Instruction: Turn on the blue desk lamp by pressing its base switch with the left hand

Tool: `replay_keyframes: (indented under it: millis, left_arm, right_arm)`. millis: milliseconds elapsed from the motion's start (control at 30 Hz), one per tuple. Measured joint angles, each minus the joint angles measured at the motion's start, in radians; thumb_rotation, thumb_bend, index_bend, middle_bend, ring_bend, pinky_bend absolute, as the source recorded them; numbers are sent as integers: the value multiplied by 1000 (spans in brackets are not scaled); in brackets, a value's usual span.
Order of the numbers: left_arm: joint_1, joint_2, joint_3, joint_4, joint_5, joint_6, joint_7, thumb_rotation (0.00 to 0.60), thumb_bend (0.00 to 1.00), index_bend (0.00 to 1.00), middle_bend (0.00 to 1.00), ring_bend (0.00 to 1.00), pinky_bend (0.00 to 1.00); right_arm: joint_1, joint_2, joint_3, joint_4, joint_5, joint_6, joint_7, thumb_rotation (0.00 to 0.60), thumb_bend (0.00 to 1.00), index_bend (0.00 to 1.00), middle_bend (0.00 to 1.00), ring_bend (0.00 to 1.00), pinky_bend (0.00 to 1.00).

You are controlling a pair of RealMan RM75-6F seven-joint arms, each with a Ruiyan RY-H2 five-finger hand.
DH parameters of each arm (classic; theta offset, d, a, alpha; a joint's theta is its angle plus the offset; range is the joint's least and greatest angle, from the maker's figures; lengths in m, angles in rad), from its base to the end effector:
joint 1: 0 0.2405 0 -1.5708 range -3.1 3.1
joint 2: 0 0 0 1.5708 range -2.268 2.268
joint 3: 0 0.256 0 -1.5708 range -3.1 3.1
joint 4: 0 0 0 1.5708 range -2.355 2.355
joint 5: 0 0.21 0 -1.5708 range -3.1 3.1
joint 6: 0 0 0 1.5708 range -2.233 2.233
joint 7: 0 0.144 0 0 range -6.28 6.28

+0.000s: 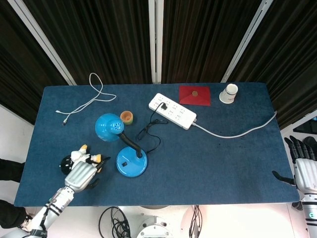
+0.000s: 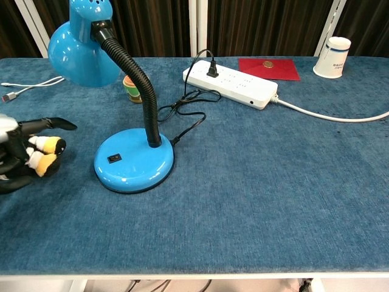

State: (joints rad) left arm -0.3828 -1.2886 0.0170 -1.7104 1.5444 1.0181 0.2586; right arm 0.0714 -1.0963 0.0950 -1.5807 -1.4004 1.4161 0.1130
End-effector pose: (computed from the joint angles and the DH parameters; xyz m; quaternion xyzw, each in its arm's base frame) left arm -0.2253 0.2176 0.0276 -0.7915 -0.3725 -0.3135 0.3696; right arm -0.3343 -0.1860 0.1735 0.5469 -0.4369 0.3843 0.6020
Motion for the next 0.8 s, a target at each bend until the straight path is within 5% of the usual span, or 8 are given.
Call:
replay_keyframes:
  millis: [800]
  left_arm:
    - [-83, -91, 19, 38, -55, -71, 71, 600, 397, 104, 826, 842, 895]
  right_arm:
    - [-2, 10, 2, 5, 2, -3, 19, 600, 63, 0, 0, 0, 0]
